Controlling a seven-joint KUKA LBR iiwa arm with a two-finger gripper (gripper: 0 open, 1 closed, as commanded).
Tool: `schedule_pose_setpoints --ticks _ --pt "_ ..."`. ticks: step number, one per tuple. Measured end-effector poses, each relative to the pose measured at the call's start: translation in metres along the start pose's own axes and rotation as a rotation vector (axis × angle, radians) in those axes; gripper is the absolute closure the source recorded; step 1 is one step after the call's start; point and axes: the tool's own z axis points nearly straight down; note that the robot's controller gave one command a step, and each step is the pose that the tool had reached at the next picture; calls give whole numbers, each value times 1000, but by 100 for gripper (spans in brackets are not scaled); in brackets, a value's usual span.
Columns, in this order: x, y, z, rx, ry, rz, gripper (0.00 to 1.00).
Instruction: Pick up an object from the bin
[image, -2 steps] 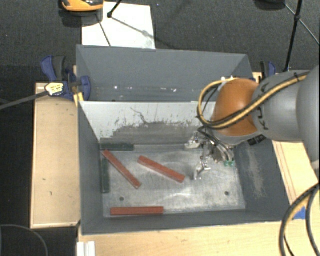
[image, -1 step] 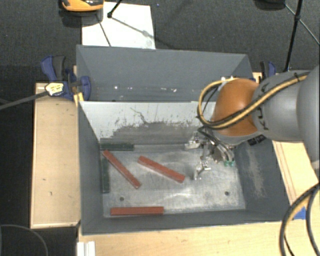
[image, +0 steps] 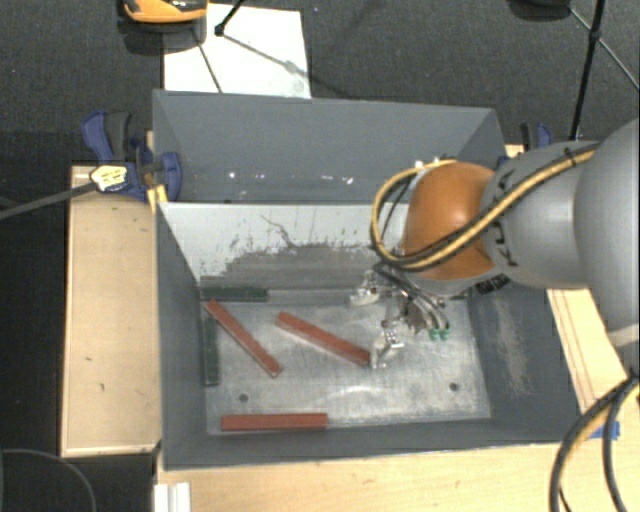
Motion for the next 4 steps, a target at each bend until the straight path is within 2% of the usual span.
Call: schedule_pose_setpoints --ticks 1,2,3,4 --pt "-17 58 0 -2 -13 -50 100" --pt "-14 58 3 -2 -4 -53 0" --pt "-14 58 3 -2 -5 -53 0" --pt "-22 74 0 -2 -6 -368 100"
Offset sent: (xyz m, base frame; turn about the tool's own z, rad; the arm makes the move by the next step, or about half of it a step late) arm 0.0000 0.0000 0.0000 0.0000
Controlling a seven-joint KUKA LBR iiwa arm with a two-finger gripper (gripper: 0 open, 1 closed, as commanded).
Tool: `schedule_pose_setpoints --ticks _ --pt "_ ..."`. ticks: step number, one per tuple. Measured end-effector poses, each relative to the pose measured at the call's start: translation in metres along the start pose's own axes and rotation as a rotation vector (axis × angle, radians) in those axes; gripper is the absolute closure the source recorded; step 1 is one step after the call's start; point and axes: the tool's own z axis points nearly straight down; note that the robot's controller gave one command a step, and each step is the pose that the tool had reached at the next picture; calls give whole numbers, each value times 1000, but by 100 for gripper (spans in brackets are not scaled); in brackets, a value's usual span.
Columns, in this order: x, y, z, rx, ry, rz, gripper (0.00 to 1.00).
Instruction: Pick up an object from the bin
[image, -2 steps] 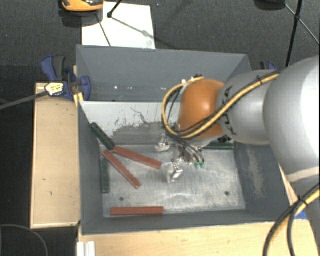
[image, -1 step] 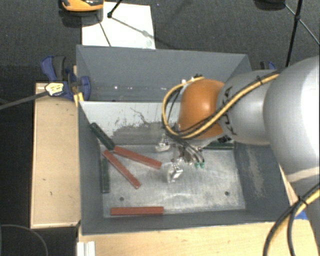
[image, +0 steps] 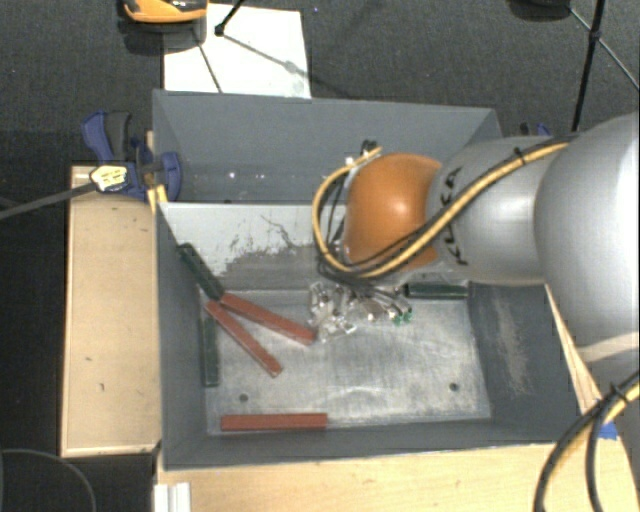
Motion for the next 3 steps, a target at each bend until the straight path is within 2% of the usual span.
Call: schedule_pose_setpoints --ticks 1,2,3 --pt "1 0 1 0 2 0 0" --pt "1 0 1 0 2 0 0" --pt "-28 32 3 2 -13 86 100"
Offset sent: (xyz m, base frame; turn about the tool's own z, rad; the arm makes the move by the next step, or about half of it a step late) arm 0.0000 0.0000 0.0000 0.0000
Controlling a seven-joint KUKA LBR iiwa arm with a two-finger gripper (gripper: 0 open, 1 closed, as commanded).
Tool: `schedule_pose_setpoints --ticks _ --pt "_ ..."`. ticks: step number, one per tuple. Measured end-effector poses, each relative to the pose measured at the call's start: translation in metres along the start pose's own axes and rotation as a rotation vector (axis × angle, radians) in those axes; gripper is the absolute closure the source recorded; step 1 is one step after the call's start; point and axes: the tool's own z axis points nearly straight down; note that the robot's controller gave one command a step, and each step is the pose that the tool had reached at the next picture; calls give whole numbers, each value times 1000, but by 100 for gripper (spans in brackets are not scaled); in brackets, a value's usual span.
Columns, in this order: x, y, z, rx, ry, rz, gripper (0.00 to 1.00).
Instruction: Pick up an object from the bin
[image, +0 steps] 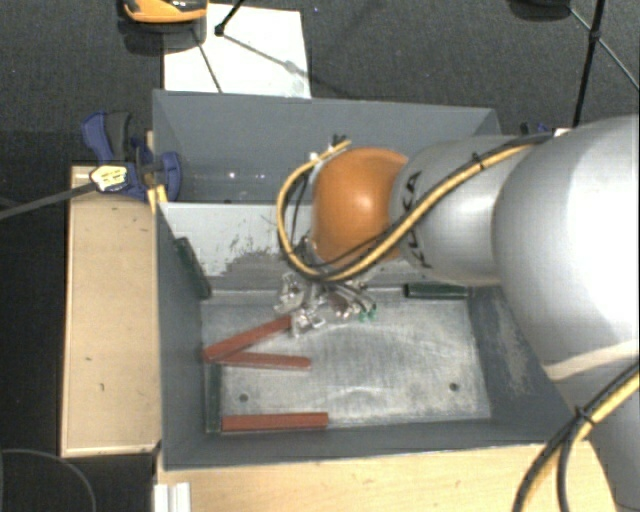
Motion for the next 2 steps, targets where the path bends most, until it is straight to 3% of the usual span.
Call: schedule_pose_setpoints --ticks 1,2 --pt "0 0 0 0 0 0 100" --pt "9 -14 -131 -2 18 -14 100"
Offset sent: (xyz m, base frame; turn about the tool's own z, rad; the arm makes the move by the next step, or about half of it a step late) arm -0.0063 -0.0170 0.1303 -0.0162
